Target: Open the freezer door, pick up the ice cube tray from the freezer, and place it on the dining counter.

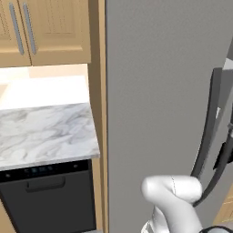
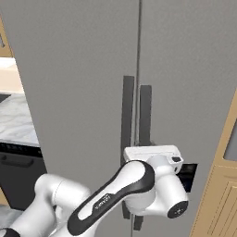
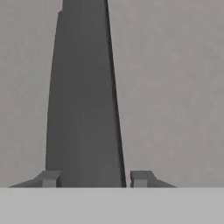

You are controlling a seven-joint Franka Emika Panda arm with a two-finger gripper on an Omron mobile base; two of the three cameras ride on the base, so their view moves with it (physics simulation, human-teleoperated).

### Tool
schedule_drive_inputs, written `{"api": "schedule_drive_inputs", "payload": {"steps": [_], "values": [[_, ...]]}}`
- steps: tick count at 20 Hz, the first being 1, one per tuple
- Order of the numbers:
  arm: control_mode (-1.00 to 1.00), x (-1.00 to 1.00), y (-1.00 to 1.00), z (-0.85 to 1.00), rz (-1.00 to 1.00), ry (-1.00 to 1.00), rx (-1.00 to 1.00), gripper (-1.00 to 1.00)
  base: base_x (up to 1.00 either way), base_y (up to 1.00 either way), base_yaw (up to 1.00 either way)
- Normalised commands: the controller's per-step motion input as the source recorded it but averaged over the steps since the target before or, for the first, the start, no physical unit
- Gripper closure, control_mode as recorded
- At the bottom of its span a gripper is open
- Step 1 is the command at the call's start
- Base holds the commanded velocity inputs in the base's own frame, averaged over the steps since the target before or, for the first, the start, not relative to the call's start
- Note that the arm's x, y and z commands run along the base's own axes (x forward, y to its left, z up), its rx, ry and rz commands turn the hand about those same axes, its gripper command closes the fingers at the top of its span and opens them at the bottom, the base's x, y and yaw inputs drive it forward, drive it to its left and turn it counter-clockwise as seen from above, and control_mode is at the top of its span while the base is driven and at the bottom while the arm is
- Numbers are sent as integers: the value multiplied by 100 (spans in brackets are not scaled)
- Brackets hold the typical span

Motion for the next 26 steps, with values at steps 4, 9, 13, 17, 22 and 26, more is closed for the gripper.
{"api": "schedule_drive_inputs", "payload": {"steps": [4, 9, 13, 17, 22, 26], "values": [[-100, -100, -68, 0, -1, -1, 0, 100, 0, 0, 0], [-100, -100, -74, 0, -6, 0, 0, 100, 0, 0, 0], [-100, -99, -73, 0, -8, 0, 1, 100, 0, 0, 0], [-100, -86, -64, 0, -7, 0, 0, 100, 0, 0, 0], [-100, -40, -30, 0, 0, 0, 0, -100, 0, 0, 0], [-100, -32, -1, 0, 0, 0, 0, -100, 0, 0, 0]]}}
